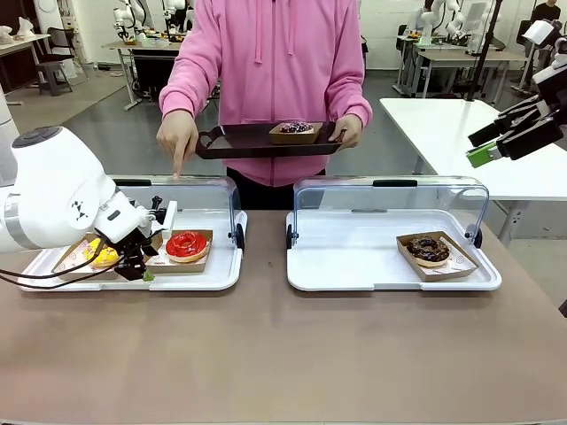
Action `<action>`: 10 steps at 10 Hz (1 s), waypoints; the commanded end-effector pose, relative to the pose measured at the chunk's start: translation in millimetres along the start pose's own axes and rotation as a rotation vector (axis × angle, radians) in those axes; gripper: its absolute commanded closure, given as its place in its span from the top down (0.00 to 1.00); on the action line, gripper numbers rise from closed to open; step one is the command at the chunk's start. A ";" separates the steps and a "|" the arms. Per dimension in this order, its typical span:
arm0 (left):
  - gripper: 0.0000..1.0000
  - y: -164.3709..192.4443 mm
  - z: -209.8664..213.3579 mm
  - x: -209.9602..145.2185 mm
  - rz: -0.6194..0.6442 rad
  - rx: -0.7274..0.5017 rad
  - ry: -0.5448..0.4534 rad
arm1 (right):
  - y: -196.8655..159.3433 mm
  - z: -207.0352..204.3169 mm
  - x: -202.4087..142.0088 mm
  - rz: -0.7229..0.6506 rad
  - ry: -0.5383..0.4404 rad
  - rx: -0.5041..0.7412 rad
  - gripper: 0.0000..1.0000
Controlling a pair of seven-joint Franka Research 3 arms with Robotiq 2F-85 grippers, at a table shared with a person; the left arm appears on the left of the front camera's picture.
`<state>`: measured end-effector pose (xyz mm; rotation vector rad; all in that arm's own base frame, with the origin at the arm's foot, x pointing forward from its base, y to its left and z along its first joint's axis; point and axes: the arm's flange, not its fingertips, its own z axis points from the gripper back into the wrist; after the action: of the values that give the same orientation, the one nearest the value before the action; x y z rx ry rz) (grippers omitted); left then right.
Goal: Provide the desired donut to the person.
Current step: Pick up and lift the Paper togo box containing the Donut pointed at by the person.
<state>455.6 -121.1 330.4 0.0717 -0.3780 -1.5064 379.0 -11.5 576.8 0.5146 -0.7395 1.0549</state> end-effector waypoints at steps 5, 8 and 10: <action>0.00 2.8 -1.2 1.7 0.006 -0.030 0.012 | -0.6 -0.8 -1.3 0.012 -0.001 0.001 1.00; 0.00 2.9 -0.9 1.1 0.008 -0.044 0.002 | -0.6 -0.8 -1.3 0.012 -0.001 0.001 1.00; 0.00 3.0 0.2 -0.5 0.006 -0.043 -0.003 | -0.6 -0.8 -1.3 0.012 -0.001 0.001 1.00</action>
<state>456.0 -121.6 329.4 0.0517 -0.3550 -1.5106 379.0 -11.5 576.8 0.5146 -0.7395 1.0549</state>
